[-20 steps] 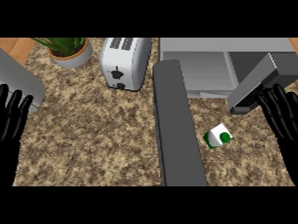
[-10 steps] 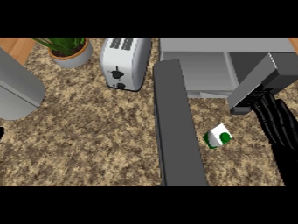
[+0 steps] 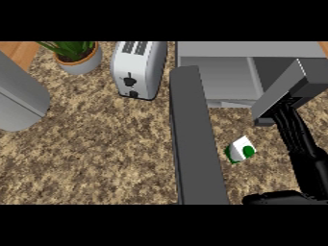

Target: Pick up the milk, place it into the microwave and close the microwave

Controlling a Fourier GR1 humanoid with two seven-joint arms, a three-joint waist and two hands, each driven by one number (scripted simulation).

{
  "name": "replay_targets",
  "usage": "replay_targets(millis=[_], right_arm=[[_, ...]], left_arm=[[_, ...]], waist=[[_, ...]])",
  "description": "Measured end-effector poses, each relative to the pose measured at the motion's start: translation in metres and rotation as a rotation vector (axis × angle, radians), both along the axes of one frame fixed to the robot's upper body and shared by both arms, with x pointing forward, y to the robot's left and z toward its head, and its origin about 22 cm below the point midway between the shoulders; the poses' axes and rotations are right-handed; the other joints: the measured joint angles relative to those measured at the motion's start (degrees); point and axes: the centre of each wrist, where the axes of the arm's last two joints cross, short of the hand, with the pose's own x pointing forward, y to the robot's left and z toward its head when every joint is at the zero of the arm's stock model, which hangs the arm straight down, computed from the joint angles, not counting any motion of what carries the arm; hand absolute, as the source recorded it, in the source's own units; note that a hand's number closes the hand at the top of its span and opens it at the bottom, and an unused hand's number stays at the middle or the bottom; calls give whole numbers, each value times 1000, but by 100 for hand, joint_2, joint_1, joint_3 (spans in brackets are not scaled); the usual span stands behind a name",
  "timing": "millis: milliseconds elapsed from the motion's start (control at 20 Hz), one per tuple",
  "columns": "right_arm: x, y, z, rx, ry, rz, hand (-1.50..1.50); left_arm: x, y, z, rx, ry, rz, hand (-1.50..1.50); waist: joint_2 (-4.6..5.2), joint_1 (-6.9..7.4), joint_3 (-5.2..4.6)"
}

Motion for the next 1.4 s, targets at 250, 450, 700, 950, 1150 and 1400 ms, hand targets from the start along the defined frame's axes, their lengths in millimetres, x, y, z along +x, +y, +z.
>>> replay_targets(millis=[250, 450, 700, 950, 1150, 1400], right_arm=[[5, -13, -41, -30, 45, -78, -150], [10, -24, -76, -56, 99, -111, -150], [7, -41, -112, -82, 142, -129, -150], [6, -47, -145, -118, 161, -129, -150], [11, -52, -166, -155, 166, -128, -150], [20, -54, -186, -168, 165, -116, -150]], left_arm=[[-12, 9, -4, 21, 25, 7, -150], [-23, 14, -8, 29, 30, 7, -150], [-32, 20, -11, 30, 39, 15, -150], [-37, 24, -11, 24, 51, 16, -150], [-39, 24, -12, 15, 48, 13, -150], [-45, 29, -12, 22, 55, 10, -150]], waist=[[0, 26, 2], [1, 64, 3], [3, 49, 5], [7, 58, 7], [12, 77, 9], [17, 103, 12]])
